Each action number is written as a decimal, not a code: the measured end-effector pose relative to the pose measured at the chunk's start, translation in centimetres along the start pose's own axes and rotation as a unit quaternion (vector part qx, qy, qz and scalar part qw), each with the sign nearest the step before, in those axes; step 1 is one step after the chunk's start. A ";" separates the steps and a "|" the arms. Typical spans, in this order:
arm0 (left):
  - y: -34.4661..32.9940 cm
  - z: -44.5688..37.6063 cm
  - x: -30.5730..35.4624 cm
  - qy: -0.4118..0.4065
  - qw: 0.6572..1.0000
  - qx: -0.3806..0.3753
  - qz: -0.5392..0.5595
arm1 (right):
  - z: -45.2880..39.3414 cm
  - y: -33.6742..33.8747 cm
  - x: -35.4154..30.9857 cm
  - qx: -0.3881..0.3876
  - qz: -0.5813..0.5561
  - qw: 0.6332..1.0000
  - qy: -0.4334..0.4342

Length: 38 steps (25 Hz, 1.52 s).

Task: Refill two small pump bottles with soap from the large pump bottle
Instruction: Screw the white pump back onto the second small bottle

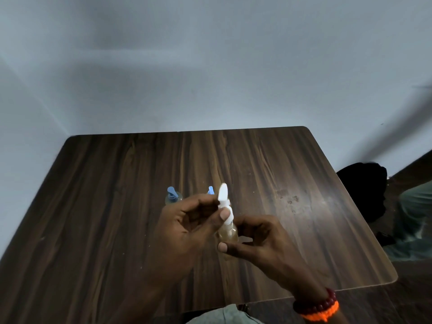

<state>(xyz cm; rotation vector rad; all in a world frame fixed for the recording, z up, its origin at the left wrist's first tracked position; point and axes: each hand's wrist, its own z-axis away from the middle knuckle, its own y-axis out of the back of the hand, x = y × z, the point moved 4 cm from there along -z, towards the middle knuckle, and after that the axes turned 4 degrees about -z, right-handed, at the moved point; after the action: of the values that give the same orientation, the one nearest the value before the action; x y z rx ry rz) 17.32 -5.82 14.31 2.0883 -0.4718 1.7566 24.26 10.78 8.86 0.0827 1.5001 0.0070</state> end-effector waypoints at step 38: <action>-0.5 0.5 -1.1 0.067 0.997 0.044 -0.006 | -0.7 -0.5 -0.8 -0.015 -0.005 0.998 0.059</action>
<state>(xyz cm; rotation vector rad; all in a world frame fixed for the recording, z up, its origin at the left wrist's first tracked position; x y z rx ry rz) 17.82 -5.64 13.07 2.0096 -0.3483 1.9288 23.51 10.22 9.57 0.0514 1.6187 0.0272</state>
